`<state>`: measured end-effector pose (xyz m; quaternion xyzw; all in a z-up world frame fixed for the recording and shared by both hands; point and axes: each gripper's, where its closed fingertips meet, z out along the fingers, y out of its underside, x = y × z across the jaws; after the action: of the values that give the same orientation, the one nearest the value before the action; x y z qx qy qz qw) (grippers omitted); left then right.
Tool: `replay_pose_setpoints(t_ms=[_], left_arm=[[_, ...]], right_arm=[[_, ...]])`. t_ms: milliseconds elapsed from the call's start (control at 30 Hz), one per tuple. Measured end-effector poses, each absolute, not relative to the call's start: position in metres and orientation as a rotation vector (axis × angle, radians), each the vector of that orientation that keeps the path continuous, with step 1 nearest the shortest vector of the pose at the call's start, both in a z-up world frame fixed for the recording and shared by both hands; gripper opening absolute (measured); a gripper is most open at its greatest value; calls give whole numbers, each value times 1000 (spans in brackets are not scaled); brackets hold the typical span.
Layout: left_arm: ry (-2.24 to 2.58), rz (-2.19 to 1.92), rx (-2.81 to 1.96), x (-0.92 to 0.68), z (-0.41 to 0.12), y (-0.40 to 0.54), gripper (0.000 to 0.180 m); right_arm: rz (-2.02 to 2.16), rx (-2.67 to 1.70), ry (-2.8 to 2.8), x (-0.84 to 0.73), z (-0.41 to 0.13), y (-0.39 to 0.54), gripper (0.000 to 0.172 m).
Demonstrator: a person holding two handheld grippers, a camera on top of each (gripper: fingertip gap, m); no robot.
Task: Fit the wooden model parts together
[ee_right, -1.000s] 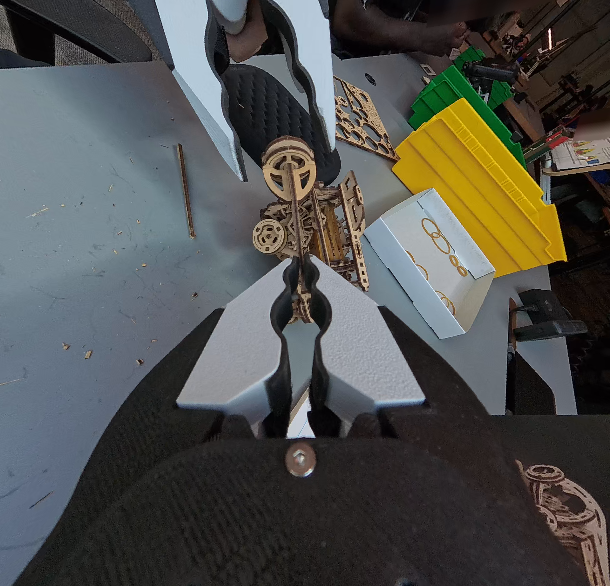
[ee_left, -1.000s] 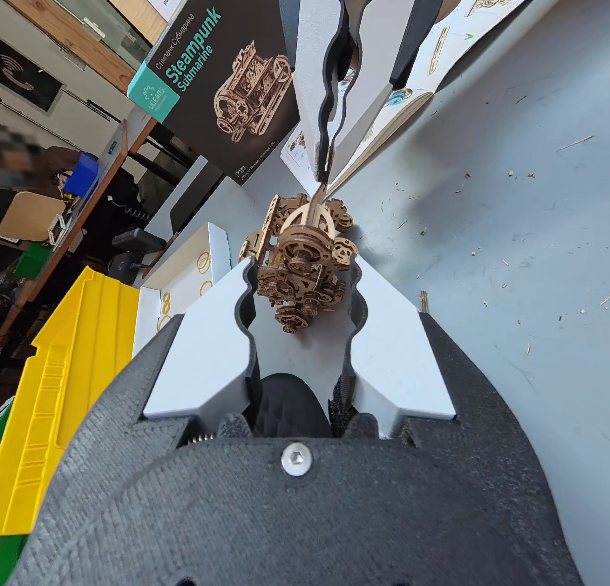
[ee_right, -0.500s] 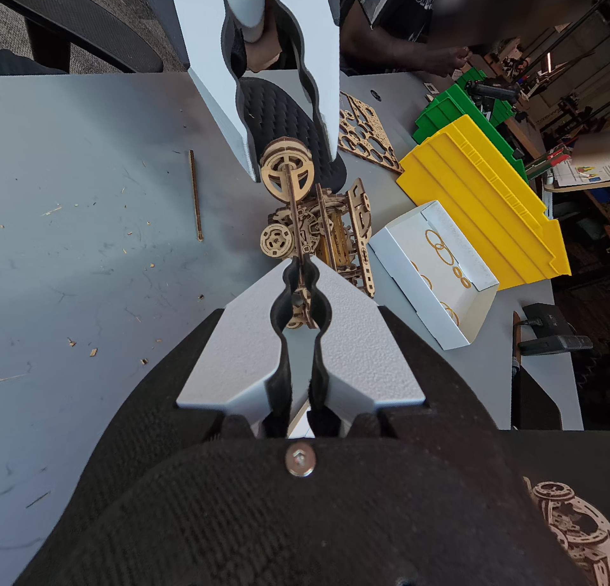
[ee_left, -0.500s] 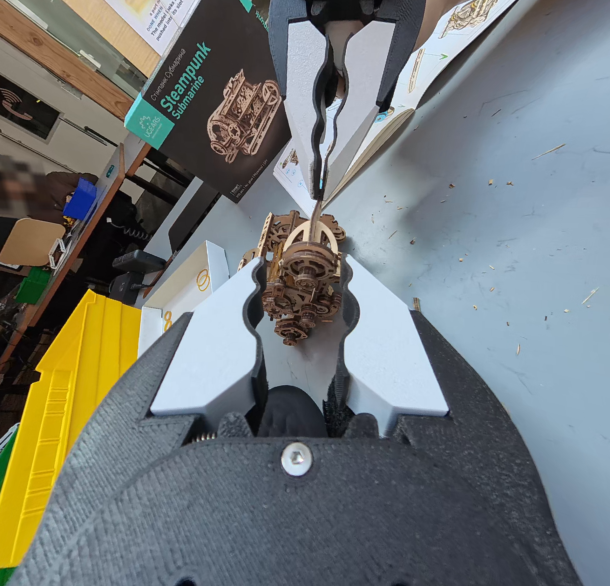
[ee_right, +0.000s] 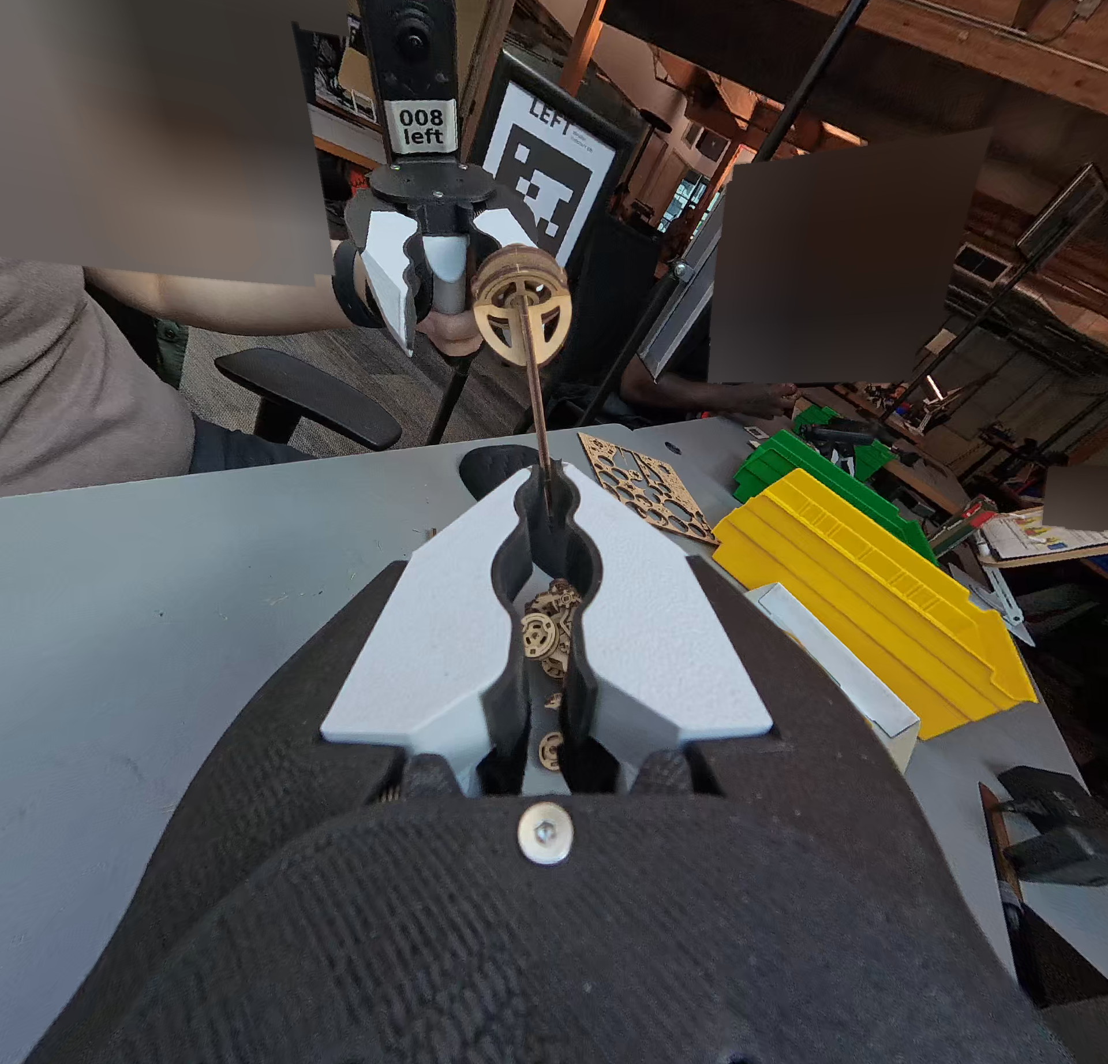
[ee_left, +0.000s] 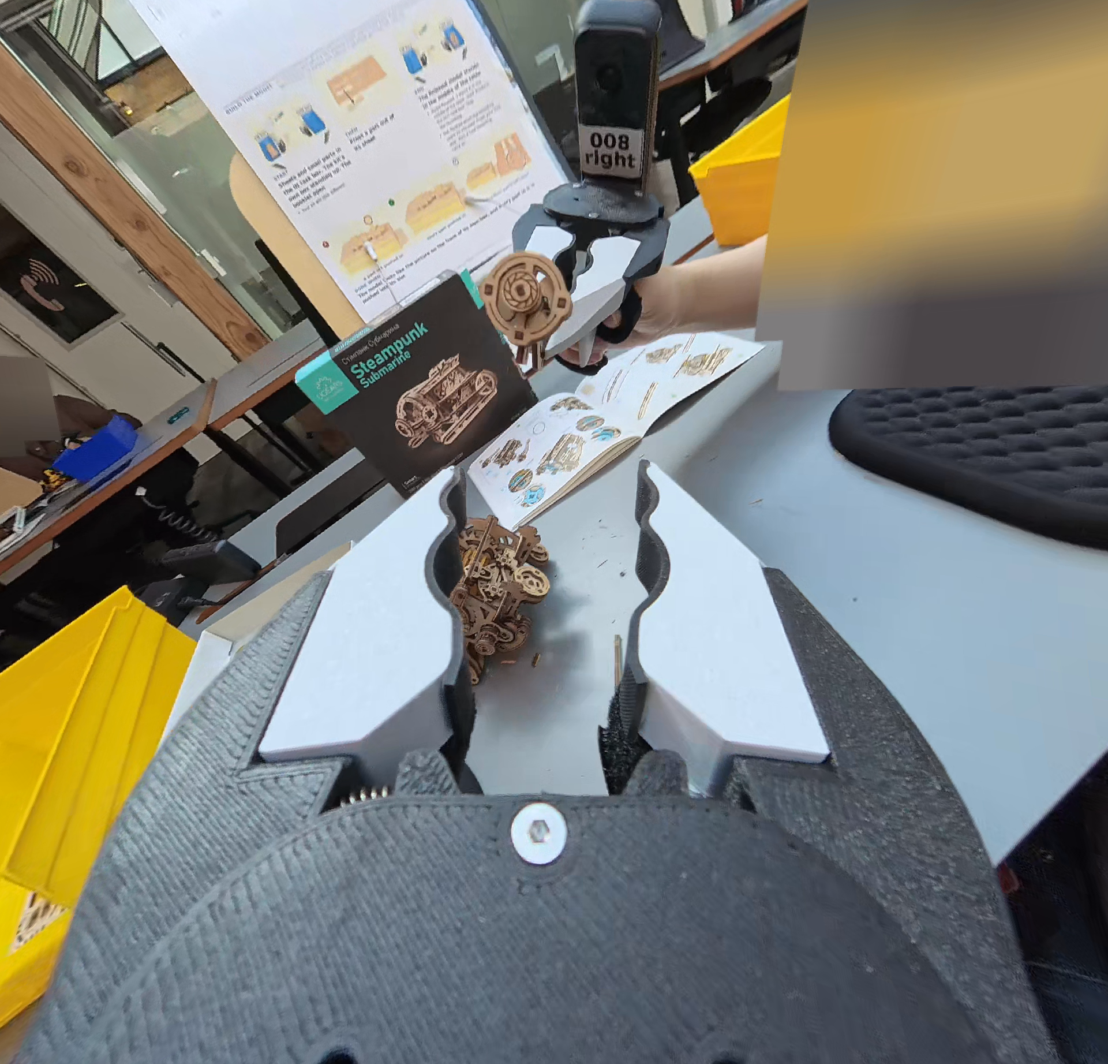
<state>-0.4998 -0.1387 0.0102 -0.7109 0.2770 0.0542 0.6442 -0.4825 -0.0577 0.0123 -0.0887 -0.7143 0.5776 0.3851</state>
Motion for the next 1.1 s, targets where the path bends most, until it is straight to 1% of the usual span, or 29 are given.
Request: replay_pose_setpoints(t_ms=[167, 300, 600, 933, 1033, 1100], left_arm=[[568, 10, -1509, -491, 47, -176, 54], [588, -3, -1433, -476, 69, -199, 53], [675, 35, -1403, -444, 84, -215, 53], [715, 65, -1402, -431, 90, -212, 52], [694, 156, -1448, -443, 81, -196, 52], [643, 285, -1548, -467, 65, -176, 54]], right_arm=[[1501, -78, -1761, -453, 44, -84, 1], [1483, 43, -1700, -429, 69, -104, 2], [1470, 132, -1625, -401, 98, -114, 3], [1472, 100, -1643, -408, 93, -111, 2], [1368, -99, -1705, -444, 74, -94, 1], [1299, -246, -1751, -472, 51, -78, 2]])
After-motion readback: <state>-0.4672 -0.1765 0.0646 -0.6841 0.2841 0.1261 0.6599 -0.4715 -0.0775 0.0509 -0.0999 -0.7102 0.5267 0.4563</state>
